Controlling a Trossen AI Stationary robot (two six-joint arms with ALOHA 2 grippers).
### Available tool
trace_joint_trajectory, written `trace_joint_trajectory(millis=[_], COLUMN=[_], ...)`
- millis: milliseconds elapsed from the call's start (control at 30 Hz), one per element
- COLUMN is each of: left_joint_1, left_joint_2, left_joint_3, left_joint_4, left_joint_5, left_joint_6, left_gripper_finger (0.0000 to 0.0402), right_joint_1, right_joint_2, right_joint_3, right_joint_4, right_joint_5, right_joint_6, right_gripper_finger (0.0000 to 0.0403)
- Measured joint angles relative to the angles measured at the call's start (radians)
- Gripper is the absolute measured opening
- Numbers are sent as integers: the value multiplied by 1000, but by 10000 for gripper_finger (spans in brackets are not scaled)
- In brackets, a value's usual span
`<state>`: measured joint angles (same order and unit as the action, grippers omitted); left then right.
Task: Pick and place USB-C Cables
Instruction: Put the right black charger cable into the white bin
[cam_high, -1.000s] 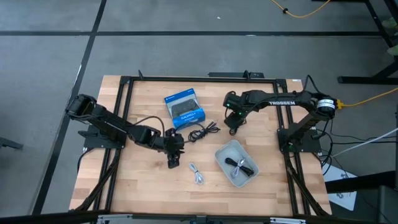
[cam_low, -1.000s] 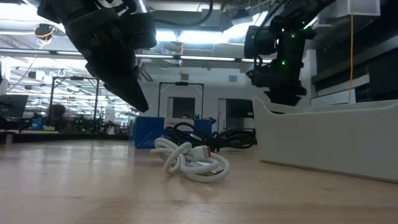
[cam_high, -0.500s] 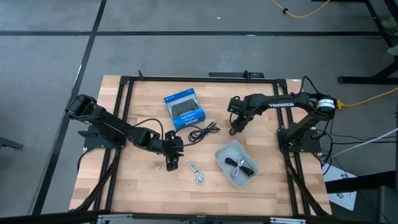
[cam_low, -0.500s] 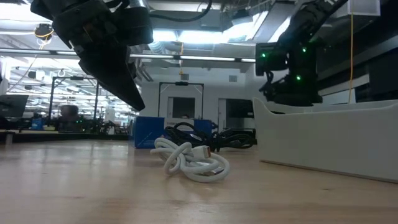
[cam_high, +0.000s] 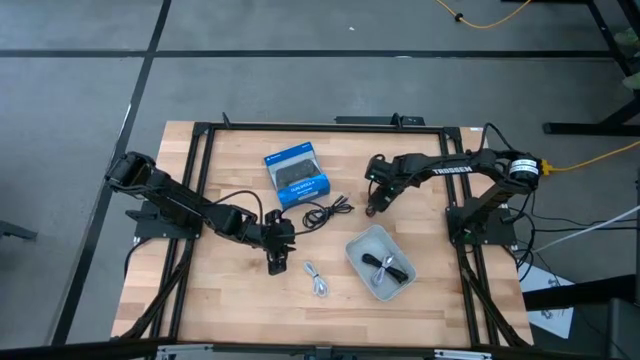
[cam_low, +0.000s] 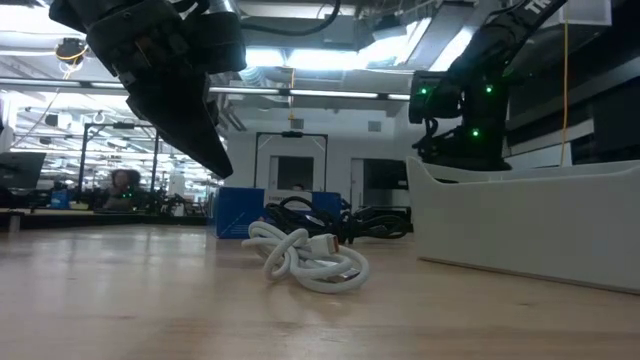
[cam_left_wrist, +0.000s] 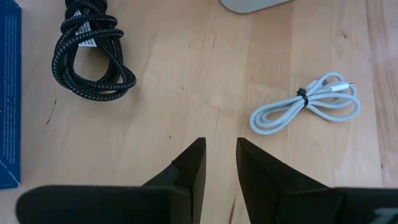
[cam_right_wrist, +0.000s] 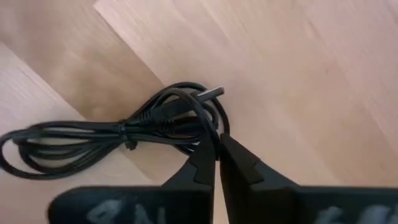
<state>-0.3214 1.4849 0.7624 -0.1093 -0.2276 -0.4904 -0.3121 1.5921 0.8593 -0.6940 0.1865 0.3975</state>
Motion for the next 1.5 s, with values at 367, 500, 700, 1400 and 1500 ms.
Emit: trace_joint_trajectory(millis=[367, 500, 700, 1400, 1500], left_joint_1=[0, 0, 0, 0, 0], left_joint_2=[0, 0, 0, 0, 0], left_joint_3=[0, 0, 0, 0, 0], left_joint_4=[-1, -1, -1, -1, -1], left_joint_5=[0, 0, 0, -51, -51], left_joint_6=[2, 2, 3, -6, -6], left_gripper_finger=[82, 82, 82, 82, 82], right_joint_1=[47, 93, 188, 693, 747], right_joint_2=[0, 0, 0, 0, 0], right_joint_3=[139, 239, 429, 657, 656], right_joint_4=[-132, -228, -423, -644, -671], right_joint_5=[184, 221, 303, 146, 118], right_joint_6=[-26, -36, -14, 381, 455], right_gripper_finger=[6, 6, 6, 6, 6])
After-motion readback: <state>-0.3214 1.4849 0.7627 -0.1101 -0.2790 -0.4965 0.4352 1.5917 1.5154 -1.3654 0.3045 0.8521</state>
